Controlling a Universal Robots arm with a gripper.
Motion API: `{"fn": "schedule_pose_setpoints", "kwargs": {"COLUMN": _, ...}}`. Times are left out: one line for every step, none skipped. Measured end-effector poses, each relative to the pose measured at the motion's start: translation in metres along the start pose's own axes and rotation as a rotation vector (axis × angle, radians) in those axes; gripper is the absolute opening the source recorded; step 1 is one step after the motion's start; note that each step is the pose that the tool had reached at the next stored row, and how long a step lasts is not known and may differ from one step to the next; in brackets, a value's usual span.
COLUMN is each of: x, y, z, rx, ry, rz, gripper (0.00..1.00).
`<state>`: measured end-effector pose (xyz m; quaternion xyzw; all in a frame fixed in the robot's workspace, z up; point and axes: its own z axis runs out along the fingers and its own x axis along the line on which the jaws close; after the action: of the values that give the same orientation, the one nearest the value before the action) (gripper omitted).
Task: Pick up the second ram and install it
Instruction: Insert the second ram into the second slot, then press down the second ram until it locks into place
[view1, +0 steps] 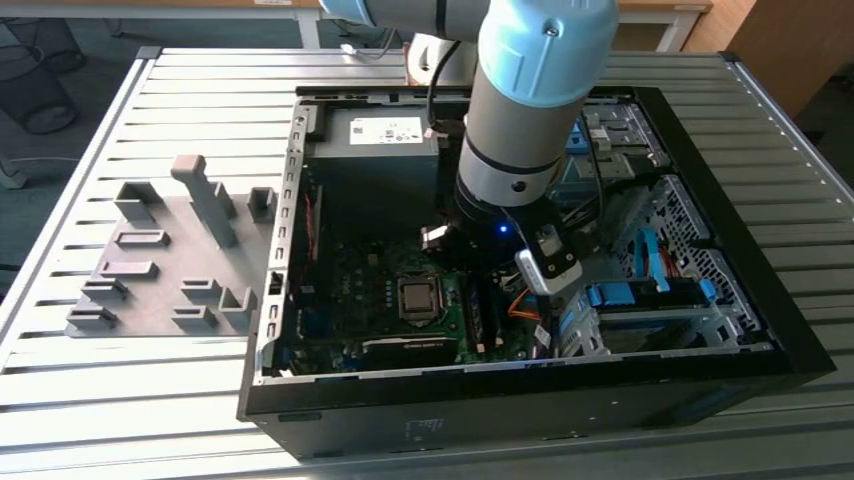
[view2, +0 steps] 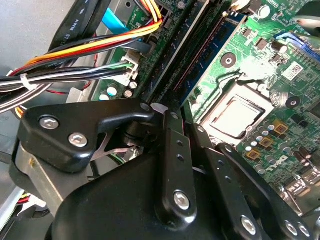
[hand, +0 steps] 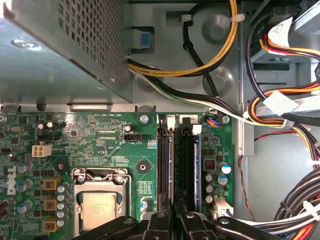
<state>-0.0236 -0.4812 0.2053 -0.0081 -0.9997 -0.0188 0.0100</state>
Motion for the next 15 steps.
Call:
{"fn": "schedule_pose_setpoints", "kwargs": {"x": 0.0000, "y": 0.0000, "z": 0.0001, "rx": -0.0001, "ry": 0.0000, "rz": 0.000, "gripper": 0.14}}
{"fn": "schedule_pose_setpoints", "kwargs": {"x": 0.0000, "y": 0.0000, "z": 0.0001, "rx": -0.0001, "ry": 0.0000, "rz": 0.000, "gripper": 0.14}}
{"fn": "schedule_pose_setpoints", "kwargs": {"x": 0.0000, "y": 0.0000, "z": 0.0001, "rx": -0.0001, "ry": 0.0000, "rz": 0.000, "gripper": 0.14}}
{"fn": "schedule_pose_setpoints", "kwargs": {"x": 0.0000, "y": 0.0000, "z": 0.0002, "rx": -0.0004, "ry": -0.0001, "rz": 0.000, "gripper": 0.14}}
{"fn": "schedule_pose_setpoints", "kwargs": {"x": 0.0000, "y": 0.0001, "z": 0.0003, "rx": -0.0006, "ry": -0.0001, "rz": 0.000, "gripper": 0.15}}
{"fn": "schedule_pose_setpoints", "kwargs": {"x": 0.0000, "y": 0.0001, "z": 0.0003, "rx": -0.0005, "ry": 0.0000, "rz": 0.000, "gripper": 0.15}}
{"fn": "schedule_pose_setpoints", "kwargs": {"x": 0.0000, "y": 0.0001, "z": 0.0002, "rx": -0.0003, "ry": -0.0001, "rz": 0.000, "gripper": 0.21}}
{"fn": "schedule_pose_setpoints", "kwargs": {"x": 0.0000, "y": 0.0000, "z": 0.0002, "rx": -0.0003, "ry": -0.0001, "rz": 0.000, "gripper": 0.21}}
{"fn": "schedule_pose_setpoints", "kwargs": {"x": 0.0000, "y": 0.0000, "z": 0.0001, "rx": -0.0003, "ry": 0.0000, "rz": 0.000, "gripper": 0.21}}
{"fn": "schedule_pose_setpoints", "kwargs": {"x": 0.0000, "y": 0.0000, "z": -0.0004, "rx": -0.0001, "ry": 0.0000, "rz": 0.000, "gripper": 0.21}}
{"fn": "schedule_pose_setpoints", "kwargs": {"x": 0.0000, "y": 0.0000, "z": -0.0018, "rx": 0.0000, "ry": 0.0002, "rz": 0.000, "gripper": 0.21}}
{"fn": "schedule_pose_setpoints", "kwargs": {"x": 0.0001, "y": 0.0001, "z": -0.0040, "rx": -0.0001, "ry": 0.0004, "rz": 0.000, "gripper": 0.21}}
{"fn": "schedule_pose_setpoints", "kwargs": {"x": 0.0001, "y": 0.0003, "z": -0.0071, "rx": -0.0002, "ry": 0.0006, "rz": 0.000, "gripper": 0.21}}
{"fn": "schedule_pose_setpoints", "kwargs": {"x": 0.0002, "y": 0.0004, "z": -0.0103, "rx": -0.0002, "ry": 0.0008, "rz": 0.000, "gripper": 0.21}}
{"fn": "schedule_pose_setpoints", "kwargs": {"x": 0.0003, "y": 0.0005, "z": -0.0140, "rx": -0.0002, "ry": 0.0010, "rz": 0.000, "gripper": 0.21}}
